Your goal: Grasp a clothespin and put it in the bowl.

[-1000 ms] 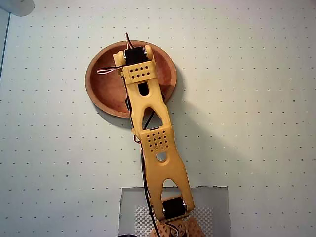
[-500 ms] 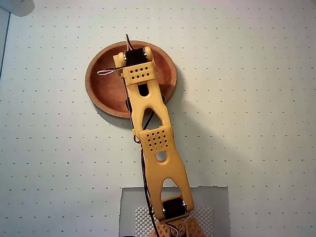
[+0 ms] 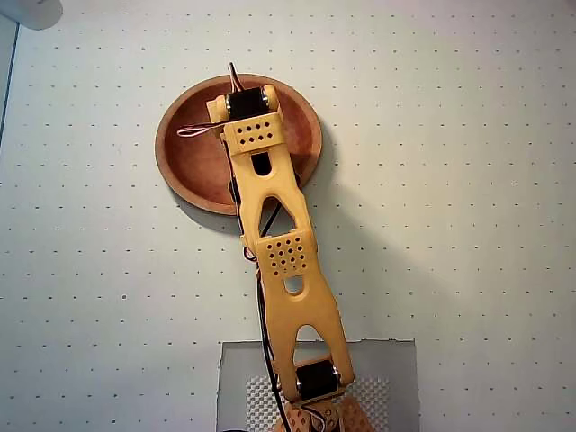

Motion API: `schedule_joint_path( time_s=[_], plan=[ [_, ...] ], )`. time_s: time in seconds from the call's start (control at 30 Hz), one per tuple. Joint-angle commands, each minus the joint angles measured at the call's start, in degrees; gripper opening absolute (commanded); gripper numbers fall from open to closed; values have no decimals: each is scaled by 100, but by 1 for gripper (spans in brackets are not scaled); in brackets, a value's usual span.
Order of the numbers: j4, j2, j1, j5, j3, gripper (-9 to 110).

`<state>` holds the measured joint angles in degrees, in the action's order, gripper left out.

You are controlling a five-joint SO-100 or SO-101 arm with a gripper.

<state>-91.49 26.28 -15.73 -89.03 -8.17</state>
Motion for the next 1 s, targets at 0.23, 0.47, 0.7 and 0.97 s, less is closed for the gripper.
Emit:
schedule_joint_path(
  time_s=[0.23, 0.47, 0.7, 0.97],
  plan=[
    [-554, 589, -70, 0, 316, 14],
    [-1134, 1380, -202, 62, 44, 14],
    [-1134, 2347, -246, 70, -1468, 14],
    [-1125, 4008, -229, 79, -3463, 14]
  ],
)
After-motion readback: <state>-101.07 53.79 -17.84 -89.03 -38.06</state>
